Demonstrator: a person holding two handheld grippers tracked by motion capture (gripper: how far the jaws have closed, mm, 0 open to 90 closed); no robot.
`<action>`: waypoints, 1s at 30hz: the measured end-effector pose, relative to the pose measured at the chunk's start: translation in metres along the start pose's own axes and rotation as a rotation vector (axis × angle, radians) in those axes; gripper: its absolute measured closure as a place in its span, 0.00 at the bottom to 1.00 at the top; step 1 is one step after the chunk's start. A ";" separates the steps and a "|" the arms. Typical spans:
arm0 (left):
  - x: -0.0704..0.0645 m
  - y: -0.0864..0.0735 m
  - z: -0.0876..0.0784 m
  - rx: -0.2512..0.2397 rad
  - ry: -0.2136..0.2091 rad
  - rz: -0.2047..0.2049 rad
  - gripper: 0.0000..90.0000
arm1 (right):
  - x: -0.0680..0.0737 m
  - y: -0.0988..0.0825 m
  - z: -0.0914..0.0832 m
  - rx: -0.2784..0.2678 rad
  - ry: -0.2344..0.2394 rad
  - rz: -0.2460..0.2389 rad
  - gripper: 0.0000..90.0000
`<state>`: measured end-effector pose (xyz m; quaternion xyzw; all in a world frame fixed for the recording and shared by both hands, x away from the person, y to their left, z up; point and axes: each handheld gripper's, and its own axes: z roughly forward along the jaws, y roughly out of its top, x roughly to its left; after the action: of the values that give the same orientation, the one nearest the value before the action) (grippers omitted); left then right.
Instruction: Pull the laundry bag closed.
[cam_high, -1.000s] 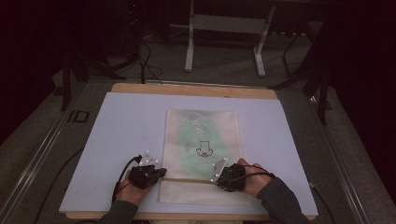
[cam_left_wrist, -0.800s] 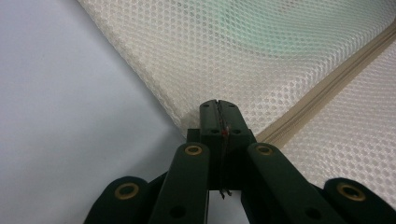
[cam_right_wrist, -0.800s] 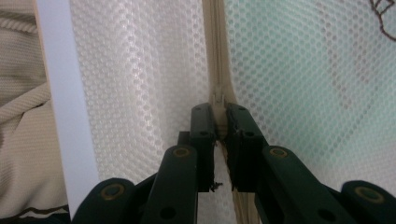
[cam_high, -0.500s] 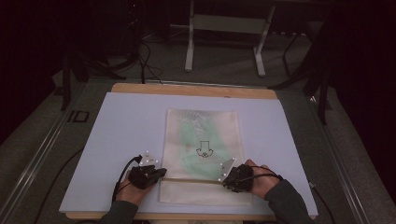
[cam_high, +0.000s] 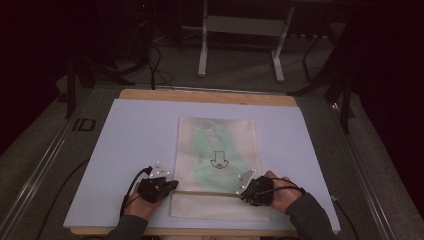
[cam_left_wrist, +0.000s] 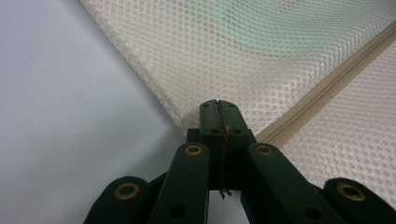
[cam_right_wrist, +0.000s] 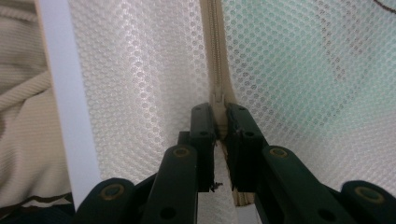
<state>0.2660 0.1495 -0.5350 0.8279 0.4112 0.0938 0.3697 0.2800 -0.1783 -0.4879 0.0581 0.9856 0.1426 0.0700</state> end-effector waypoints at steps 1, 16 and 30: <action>0.000 0.000 0.000 0.001 0.000 0.001 0.99 | 0.000 -0.001 -0.001 -0.008 0.001 0.000 0.91; 0.000 0.000 0.000 0.003 0.002 0.003 0.99 | -0.001 -0.012 -0.006 0.004 -0.002 0.019 0.91; 0.000 0.000 0.000 0.003 0.002 0.003 0.99 | -0.002 -0.025 -0.008 0.007 0.004 0.054 0.91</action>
<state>0.2658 0.1493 -0.5347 0.8291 0.4102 0.0944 0.3679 0.2784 -0.2049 -0.4873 0.0846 0.9843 0.1413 0.0641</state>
